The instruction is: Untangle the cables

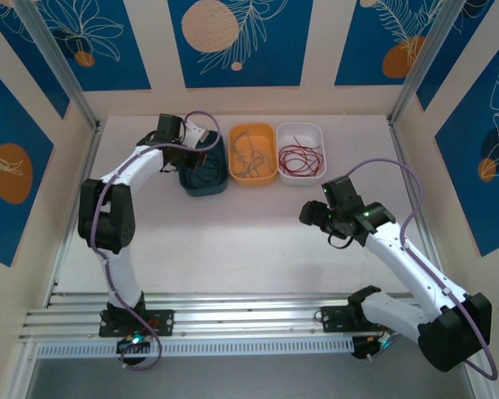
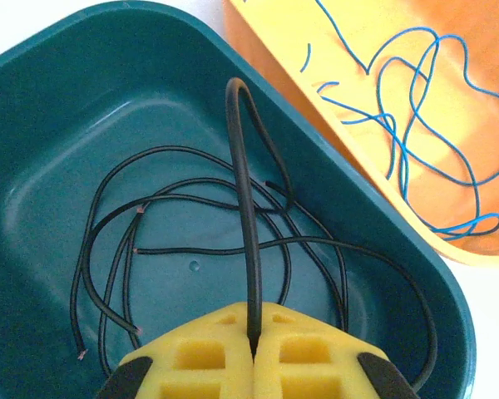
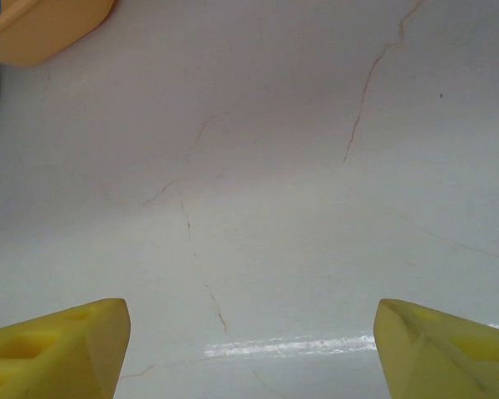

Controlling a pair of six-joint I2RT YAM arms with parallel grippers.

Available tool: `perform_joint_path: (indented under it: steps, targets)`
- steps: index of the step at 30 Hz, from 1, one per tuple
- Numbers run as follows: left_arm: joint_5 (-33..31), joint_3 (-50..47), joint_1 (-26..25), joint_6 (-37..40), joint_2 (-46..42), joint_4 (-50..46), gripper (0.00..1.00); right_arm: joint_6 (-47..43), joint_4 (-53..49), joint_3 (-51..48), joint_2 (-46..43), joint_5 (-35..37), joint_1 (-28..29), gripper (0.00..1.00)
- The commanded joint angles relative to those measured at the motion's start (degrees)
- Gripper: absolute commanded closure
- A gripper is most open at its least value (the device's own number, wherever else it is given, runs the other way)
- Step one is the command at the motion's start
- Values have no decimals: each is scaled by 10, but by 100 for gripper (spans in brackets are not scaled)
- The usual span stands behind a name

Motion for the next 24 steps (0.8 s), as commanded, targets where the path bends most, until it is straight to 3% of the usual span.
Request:
perform_joint_path:
  steps: [1,12,19,21,24]
  targets:
    - [22,31,4,29,23,-36,100,13,-8,0,3,-5,-3,23]
    - [-114,94,5,-22,88,-125,100,12,1,-11,5,-6,-3,23]
    - [-192,117,4,-68,106,-124,100,11,12,-13,18,-15,-3,23]
    - [-188,119,4,-80,105,-121,91,12,15,-13,19,-15,-3,23]
    - [-165,115,2,-97,94,-114,68,11,16,-12,20,-14,-3,23]
